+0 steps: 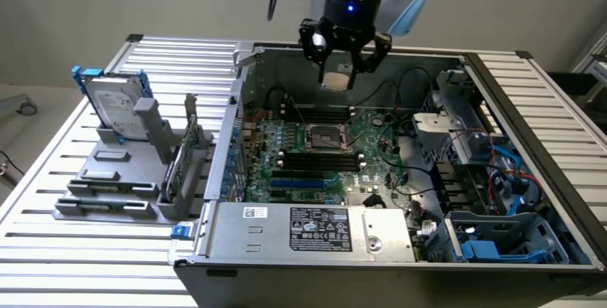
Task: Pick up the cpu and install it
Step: 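Place the cpu into insertion slot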
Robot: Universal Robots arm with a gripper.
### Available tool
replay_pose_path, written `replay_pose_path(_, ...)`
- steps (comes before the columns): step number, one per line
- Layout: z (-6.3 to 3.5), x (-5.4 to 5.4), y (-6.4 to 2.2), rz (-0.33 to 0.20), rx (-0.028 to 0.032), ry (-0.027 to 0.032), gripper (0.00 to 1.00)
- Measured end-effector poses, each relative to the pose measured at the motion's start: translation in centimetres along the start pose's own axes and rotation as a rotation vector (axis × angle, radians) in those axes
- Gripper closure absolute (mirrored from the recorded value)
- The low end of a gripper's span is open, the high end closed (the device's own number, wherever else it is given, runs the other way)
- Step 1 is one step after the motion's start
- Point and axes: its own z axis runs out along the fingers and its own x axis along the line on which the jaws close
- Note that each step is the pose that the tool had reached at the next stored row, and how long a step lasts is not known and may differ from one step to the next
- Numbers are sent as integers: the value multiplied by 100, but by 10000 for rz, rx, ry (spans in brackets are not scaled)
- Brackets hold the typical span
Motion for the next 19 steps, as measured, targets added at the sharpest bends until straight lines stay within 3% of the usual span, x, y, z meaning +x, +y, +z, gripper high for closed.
replay_pose_path(19, 44, -2, -3, 3441, -144, -209, 45)
